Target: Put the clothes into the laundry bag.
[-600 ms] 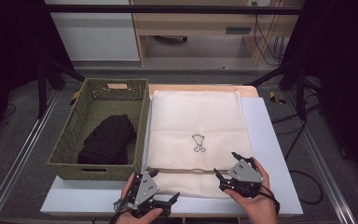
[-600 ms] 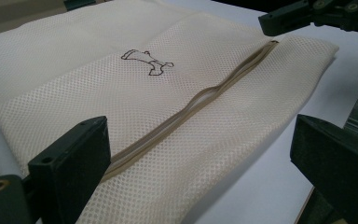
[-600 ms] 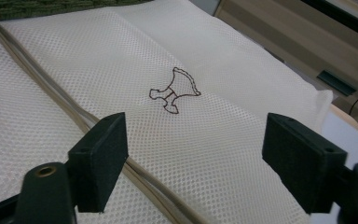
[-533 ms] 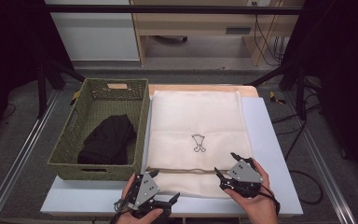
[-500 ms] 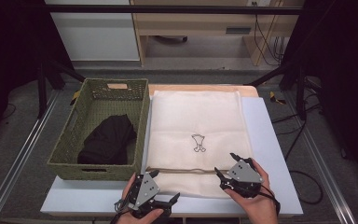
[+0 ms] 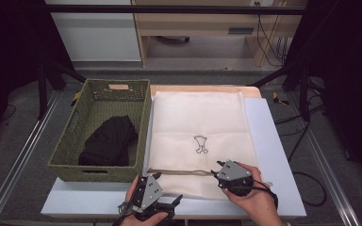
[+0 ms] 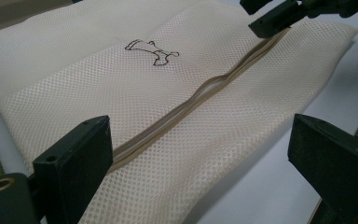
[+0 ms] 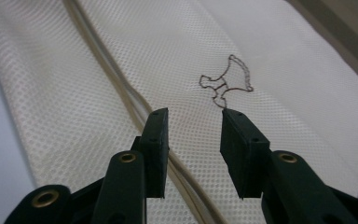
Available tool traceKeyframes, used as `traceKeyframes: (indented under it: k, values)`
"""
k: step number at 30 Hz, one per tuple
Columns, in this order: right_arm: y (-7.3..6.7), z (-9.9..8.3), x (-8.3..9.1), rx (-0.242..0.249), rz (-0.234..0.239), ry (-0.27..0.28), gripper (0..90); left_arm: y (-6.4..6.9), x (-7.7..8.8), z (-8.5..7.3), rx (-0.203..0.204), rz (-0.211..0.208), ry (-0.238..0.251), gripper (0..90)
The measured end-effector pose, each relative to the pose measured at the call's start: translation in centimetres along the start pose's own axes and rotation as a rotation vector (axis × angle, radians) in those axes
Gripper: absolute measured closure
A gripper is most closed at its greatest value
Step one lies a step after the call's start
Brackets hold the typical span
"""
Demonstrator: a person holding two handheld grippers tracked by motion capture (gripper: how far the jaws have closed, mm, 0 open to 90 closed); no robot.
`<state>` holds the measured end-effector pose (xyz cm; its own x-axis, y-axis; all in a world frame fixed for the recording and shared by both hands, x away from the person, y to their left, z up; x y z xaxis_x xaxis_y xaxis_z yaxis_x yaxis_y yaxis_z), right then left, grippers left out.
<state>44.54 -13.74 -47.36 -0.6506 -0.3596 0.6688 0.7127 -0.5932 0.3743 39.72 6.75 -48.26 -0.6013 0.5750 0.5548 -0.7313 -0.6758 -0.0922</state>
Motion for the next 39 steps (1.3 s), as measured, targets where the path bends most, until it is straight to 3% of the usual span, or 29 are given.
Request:
traceKeyframes:
  k: [5,8,22,29,31,36,39]
  values:
    - [-1.0,0.0,-1.1,0.058,0.068,-0.037,74.3,0.0,0.0,0.0,-0.008,0.015,-0.001,9.4]
    - [-1.5,-0.3,-2.0,0.090,0.088,-0.069,76.1,0.0,-0.1,-0.1,-0.008,0.016,-0.008,9.9]
    - [-1.5,0.7,-5.2,0.144,0.150,-0.139,79.8,-0.1,0.1,0.0,0.002,0.021,0.001,10.2]
    - [-1.2,1.0,-5.9,0.180,0.210,-0.183,81.1,0.0,0.1,0.0,-0.006,0.019,-0.002,10.5]
    - [-1.3,1.0,-6.0,0.169,0.232,-0.188,80.8,0.0,0.1,0.1,-0.007,0.020,-0.001,10.6]
    - [-1.4,1.0,-6.3,0.200,0.248,-0.225,79.7,0.1,0.1,0.1,-0.011,0.019,0.001,10.7]
    - [-1.4,0.9,-6.6,0.197,0.258,-0.234,84.3,0.1,0.2,0.1,-0.015,0.020,0.001,10.8]
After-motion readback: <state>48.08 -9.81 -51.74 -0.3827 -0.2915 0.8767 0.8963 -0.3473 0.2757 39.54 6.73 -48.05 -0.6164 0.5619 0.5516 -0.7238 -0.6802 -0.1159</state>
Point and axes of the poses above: each handheld gripper's, and its own axes: x roughly backward along the jaws, z roughly out of its top, y roughly to its right, the point moved 7 cm from there along -x, roughly forward along the jaws, and after that the axes turned 6 degrees about -y, right-handed, at the moved point
